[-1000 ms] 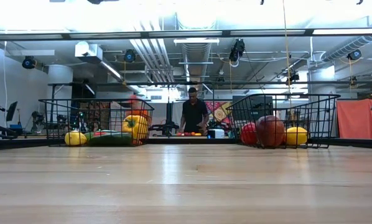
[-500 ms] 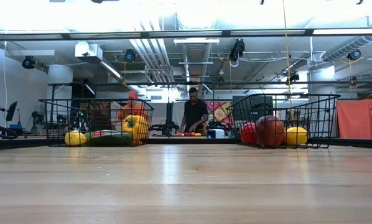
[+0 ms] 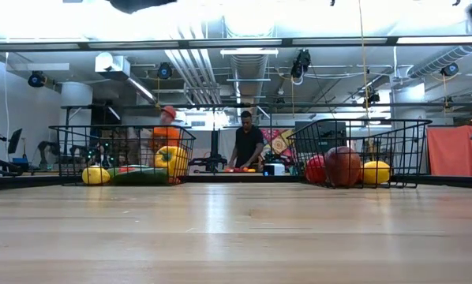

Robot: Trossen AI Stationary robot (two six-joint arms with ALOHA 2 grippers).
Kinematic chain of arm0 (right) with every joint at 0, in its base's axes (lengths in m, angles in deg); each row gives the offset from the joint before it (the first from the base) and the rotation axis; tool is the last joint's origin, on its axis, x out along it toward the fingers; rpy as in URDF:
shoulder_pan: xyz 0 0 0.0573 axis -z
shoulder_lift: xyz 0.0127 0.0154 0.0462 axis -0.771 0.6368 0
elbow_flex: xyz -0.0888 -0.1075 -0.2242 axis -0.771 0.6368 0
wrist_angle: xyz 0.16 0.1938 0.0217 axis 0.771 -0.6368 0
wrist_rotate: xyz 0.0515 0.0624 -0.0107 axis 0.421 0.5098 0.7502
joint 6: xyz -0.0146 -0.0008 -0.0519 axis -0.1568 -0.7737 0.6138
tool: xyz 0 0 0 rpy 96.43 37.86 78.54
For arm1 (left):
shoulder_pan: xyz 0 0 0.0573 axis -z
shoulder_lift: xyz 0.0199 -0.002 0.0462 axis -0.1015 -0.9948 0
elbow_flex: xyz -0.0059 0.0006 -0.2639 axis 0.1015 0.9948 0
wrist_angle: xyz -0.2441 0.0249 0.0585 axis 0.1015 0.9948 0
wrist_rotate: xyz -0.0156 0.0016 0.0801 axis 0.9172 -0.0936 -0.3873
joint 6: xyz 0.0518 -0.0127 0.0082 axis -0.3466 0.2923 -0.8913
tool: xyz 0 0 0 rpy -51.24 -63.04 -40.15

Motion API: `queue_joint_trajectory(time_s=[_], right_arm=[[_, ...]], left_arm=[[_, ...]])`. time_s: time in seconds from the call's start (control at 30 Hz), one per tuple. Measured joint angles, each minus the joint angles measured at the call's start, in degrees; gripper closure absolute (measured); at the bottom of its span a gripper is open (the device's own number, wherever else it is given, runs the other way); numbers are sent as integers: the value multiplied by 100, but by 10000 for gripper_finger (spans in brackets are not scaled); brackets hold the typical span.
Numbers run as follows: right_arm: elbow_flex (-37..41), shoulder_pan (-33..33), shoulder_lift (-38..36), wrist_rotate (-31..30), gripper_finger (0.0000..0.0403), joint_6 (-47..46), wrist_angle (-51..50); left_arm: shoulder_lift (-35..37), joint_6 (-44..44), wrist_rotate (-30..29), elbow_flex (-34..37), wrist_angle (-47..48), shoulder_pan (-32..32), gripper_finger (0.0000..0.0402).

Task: Sort produce into baskets
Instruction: Put the purple eggplant into the left black wire basket

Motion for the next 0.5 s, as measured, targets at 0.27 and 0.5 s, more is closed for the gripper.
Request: queue_joint_trajectory(time_s=[0.27, 0.5], right_arm=[[-2, 572, -161, -477, 240, 1180, 301], [-2, 881, -561, -1415, 246, 2521, 1066]], left_arm=[[-616, 256, -2, 15, -294, 85, 56], [-586, 96, -46, 17, -482, 109, 56]])
